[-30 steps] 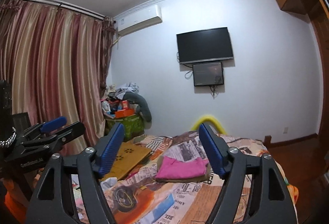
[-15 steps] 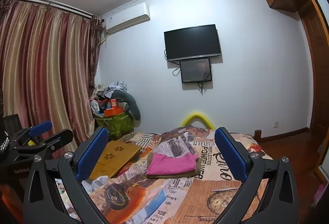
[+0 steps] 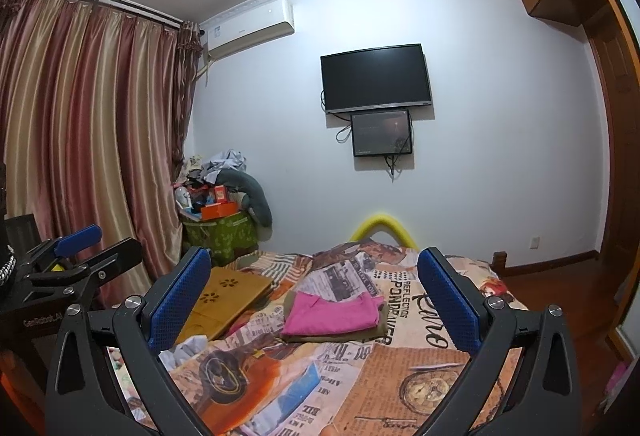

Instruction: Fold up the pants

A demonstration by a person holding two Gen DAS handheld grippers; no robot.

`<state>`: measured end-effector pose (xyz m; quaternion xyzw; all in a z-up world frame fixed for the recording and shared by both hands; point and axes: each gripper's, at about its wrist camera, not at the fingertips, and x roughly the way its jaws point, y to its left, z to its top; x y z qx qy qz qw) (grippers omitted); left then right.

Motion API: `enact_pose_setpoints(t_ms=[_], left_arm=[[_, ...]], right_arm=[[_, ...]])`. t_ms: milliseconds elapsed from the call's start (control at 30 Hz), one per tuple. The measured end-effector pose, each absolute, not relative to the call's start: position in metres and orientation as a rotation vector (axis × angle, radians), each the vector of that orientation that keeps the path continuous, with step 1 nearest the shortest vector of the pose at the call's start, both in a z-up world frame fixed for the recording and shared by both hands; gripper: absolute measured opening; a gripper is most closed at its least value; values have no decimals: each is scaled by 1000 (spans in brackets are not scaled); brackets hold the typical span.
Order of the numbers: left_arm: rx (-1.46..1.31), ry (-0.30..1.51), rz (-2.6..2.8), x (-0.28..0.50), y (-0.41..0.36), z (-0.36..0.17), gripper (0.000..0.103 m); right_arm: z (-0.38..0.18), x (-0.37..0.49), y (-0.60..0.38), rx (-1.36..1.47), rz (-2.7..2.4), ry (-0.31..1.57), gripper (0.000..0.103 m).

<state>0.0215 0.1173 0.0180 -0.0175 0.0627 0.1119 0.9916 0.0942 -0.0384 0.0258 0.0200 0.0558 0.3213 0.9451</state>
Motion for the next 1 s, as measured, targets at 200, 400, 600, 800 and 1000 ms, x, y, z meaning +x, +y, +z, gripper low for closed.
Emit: enact_pose_setpoints(t_ms=[200, 400, 600, 800, 1000], left_arm=[[-32, 124, 214, 21, 117, 17, 103], [-28, 124, 205, 22, 116, 18, 103], [-33, 127, 193, 23, 117, 17, 103], [-41, 133, 188, 25, 118, 16, 103], [-56, 136, 172, 26, 120, 15, 103]], right_arm=[[26, 94, -40, 38, 650, 118, 103], [25, 94, -42, 36, 640, 122, 103], [25, 94, -43, 32, 633, 123, 103], [25, 94, -43, 28, 629, 124, 103], [25, 94, -43, 24, 629, 126, 103]])
